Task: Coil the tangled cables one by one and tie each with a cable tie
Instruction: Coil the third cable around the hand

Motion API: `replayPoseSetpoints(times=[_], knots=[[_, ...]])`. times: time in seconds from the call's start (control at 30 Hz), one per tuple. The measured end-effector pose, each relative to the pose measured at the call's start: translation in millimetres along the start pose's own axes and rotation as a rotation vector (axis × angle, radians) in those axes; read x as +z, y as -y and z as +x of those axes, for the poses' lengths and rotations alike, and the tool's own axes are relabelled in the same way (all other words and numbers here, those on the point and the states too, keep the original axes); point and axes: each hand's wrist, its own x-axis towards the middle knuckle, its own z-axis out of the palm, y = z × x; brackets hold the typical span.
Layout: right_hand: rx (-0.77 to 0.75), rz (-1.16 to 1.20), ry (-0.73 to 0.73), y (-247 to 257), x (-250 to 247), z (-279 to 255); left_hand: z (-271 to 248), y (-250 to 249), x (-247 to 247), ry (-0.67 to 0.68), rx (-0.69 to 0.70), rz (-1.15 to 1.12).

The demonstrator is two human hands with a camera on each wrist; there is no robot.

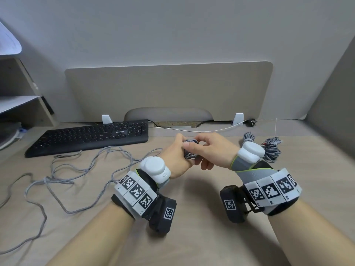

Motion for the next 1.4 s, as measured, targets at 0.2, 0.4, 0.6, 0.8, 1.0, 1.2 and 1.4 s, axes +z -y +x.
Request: replayPoseSetpoints(times=[0.2, 0.4, 0.6, 0.8, 1.0, 1.2, 1.4], knots=[[-0.009, 0.013, -0.033, 0, -6, 0, -6, -9, -6, 0.121, 0.005, -0.119], [0.010, -0.036, -0.105, 1, -13, -6, -6, -13, 0, 0.056, -0.008, -0.327], [0.042, -0.222, -0.139, -5, -19, -31, -8, -30, 24, 0.116, 0.016, -0.206], [0.082, -0.146, -0.244, -23, -57, -73, -3, -74, 53, 0.201, 0.031, -0.170], [0.069, -0.158, -0.299, -37, -88, -112, -7, -104, 80, 0.392, 0.031, -0.256], [0.172, -0.161, -0.308, -63, -118, -159, -2, -132, 128, 0.412, 0.154, -0.084], [0.555, -0.492, -0.306, -98, -160, -206, 17, -140, 152, 0.280, 0.349, 0.475]])
